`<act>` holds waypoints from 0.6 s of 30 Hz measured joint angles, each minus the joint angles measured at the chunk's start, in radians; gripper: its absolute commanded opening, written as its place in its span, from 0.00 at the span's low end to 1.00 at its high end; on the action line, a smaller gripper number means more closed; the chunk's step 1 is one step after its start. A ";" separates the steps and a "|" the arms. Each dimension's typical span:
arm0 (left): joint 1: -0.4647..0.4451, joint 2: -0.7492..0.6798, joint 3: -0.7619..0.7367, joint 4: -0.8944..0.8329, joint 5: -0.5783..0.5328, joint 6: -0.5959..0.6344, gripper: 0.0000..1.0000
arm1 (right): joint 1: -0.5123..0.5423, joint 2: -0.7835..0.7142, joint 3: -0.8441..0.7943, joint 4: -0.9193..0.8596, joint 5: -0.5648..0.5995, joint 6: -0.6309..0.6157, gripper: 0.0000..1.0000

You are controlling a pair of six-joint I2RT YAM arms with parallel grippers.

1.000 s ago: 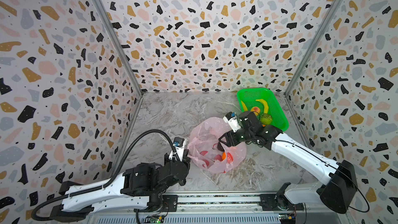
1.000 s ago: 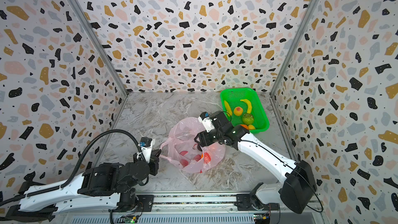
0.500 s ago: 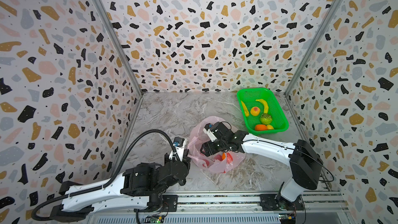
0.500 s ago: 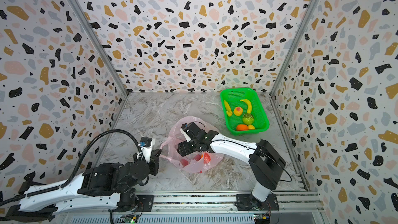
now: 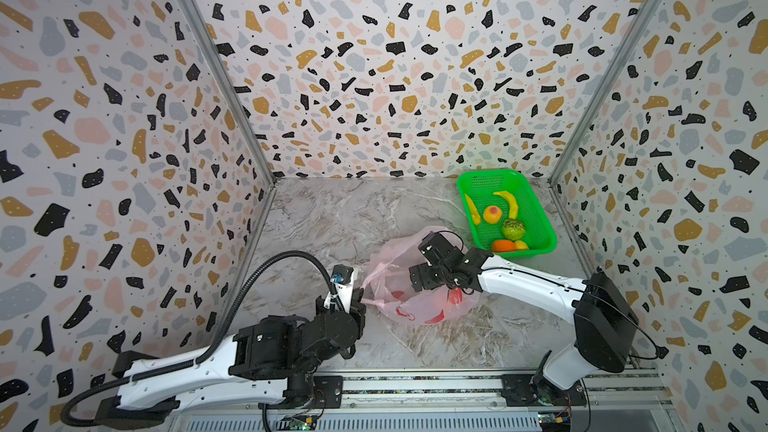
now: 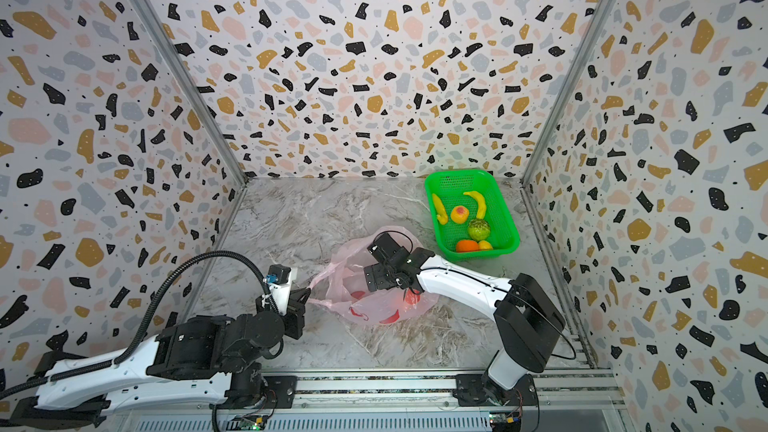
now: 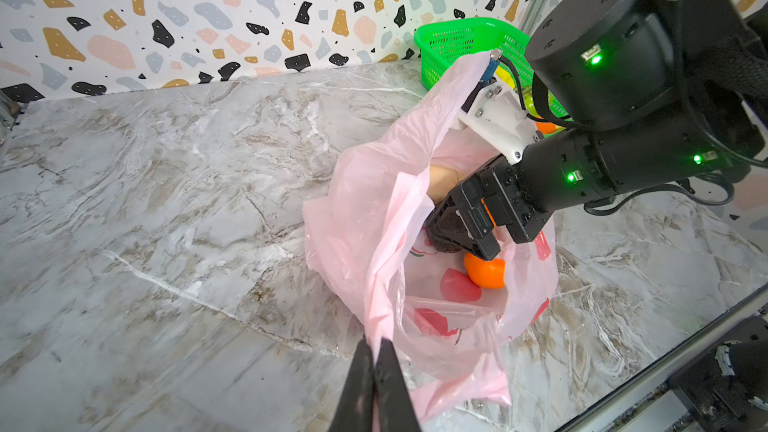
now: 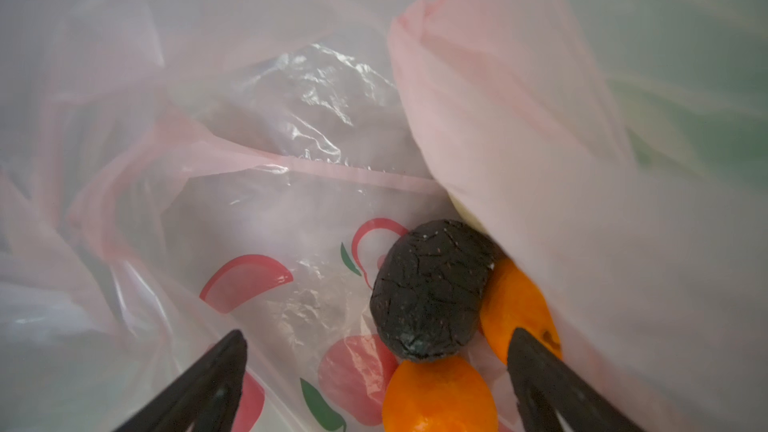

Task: Untie the knot of the plastic bag and take out the fruit
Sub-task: 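Reach the right gripper back into the bag toward the dark avocado, then close the right gripper on the dark avocado inside the bag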

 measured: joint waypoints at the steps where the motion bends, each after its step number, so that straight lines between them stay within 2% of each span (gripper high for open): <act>1: 0.000 0.008 0.000 0.005 0.005 0.002 0.00 | 0.000 0.000 -0.013 -0.002 -0.001 0.004 0.99; 6: 0.000 0.026 0.000 0.025 0.037 0.022 0.00 | 0.003 -0.025 -0.109 -0.021 -0.009 0.044 0.99; 12: 0.000 0.025 -0.027 0.072 0.105 0.032 0.00 | 0.006 -0.143 -0.257 -0.020 -0.021 0.093 0.99; 18: -0.002 0.061 -0.047 0.080 0.151 0.049 0.00 | 0.005 -0.163 -0.218 -0.039 -0.047 0.092 0.99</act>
